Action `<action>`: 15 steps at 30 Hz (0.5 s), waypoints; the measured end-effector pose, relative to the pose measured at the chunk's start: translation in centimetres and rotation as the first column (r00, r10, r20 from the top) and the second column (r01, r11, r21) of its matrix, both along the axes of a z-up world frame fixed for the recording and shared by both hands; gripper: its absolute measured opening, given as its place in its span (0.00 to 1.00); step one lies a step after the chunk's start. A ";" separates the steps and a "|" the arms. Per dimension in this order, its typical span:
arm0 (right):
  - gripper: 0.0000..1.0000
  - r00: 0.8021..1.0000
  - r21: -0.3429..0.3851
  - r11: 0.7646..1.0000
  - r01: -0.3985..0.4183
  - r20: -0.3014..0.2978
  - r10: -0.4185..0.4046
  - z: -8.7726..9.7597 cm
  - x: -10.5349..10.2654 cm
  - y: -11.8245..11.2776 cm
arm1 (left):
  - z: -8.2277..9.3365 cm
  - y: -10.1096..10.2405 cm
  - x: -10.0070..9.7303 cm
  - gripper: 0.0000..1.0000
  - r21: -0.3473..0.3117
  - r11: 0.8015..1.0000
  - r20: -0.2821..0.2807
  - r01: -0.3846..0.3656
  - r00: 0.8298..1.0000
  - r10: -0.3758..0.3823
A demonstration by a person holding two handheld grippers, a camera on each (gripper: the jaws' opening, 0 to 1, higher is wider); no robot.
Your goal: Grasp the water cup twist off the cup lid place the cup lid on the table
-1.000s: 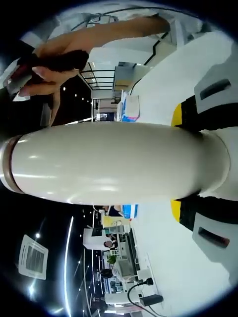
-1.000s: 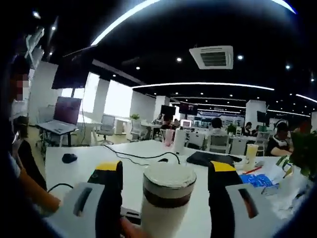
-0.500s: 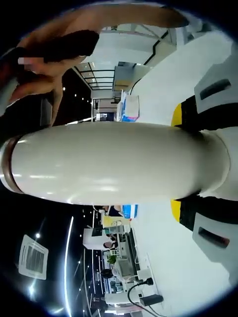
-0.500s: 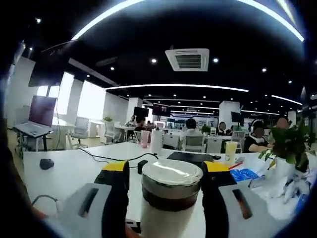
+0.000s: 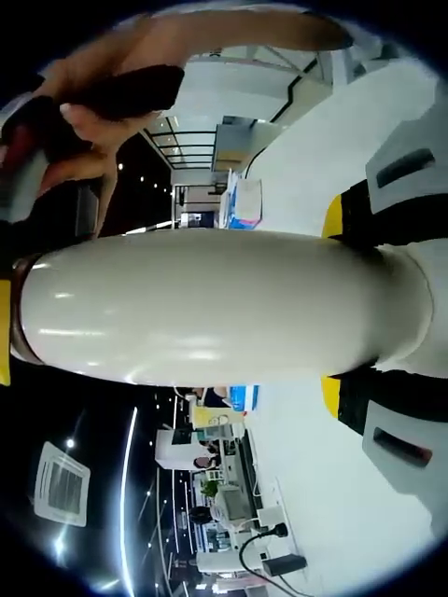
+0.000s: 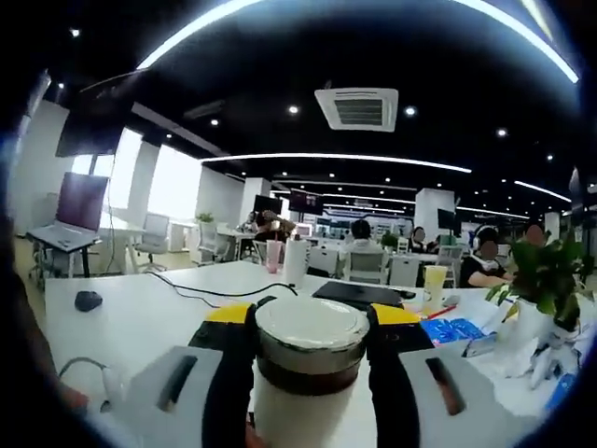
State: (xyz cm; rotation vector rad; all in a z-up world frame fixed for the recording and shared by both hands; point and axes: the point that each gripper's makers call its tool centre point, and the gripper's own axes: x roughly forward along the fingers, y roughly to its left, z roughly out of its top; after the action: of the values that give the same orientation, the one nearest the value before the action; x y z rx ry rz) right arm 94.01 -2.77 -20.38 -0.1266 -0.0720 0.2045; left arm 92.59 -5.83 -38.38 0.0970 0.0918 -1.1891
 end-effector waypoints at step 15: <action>0.49 0.989 0.003 0.989 -0.146 -0.040 0.146 -0.1 -0.1 0.6 | 0.1 0.1 0.2 0.52 -0.001 1.000 0.000 -0.001 1.000 0.001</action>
State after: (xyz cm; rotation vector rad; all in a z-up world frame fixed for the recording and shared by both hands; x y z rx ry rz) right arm 93.92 -2.17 -20.53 -0.1168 -0.0417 0.3527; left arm 92.84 -5.70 -38.31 0.0964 0.0911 -1.1883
